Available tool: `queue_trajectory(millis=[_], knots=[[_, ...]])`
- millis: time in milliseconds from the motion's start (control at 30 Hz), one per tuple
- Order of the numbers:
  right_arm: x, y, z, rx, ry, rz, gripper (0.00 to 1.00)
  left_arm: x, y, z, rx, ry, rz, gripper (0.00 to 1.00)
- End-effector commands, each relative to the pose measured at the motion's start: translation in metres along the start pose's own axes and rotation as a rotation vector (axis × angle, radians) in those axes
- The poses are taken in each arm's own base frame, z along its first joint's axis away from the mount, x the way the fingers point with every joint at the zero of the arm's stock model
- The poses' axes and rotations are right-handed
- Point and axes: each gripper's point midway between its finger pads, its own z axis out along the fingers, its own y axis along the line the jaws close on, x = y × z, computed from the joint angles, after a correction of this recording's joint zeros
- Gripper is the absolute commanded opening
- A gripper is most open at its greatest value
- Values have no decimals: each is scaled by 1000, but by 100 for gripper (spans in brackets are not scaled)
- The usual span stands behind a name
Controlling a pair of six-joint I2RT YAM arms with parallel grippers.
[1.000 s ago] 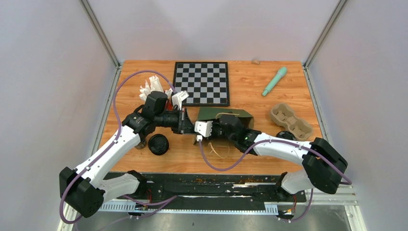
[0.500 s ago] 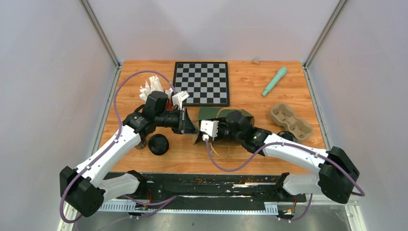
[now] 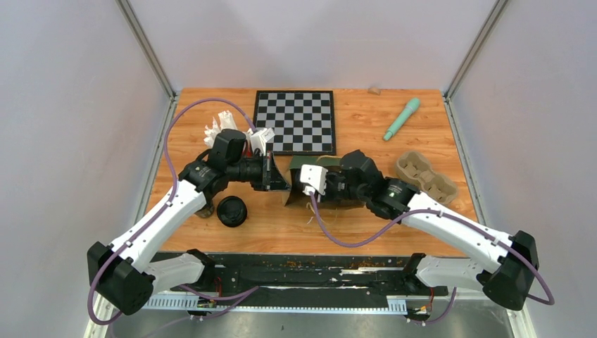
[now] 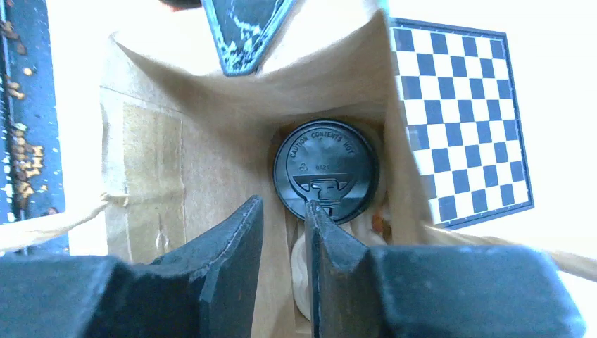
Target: Pack the takeout coffee
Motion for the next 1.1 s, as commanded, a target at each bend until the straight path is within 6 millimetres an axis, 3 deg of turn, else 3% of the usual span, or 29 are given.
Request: queue_trajectory(millis=[0,233,367,500,533,567,600,867,1067], knots=[[-34,-4,-35,-3,-64,79,33,-10,-5,-3,-13,-23,10,0],[-69,-13,-88,86,-195,146,61,-8,1,-3,-40,-25,5,0],[-86,-17,-113,113,-239,251,68,-8,3,-1,-44,-20,10,0],[-99,-34,-136,204,-273,334,76,-11,1,-2,-42,-18,21,0],[-102,-39,-141,228,-279,350,80,-12,0,-2,-41,-20,24,0],[-104,-43,-145,248,-283,360,95,-13,0,-1,-38,-20,25,0],[-107,-48,-149,270,-286,372,99,-14,-1,-1,-36,-19,27,0],[-103,-114,-186,635,-230,551,100,-14,-2,-4,-40,-15,48,0],[-89,-139,-208,842,-202,631,100,-8,3,-5,-54,1,62,0]])
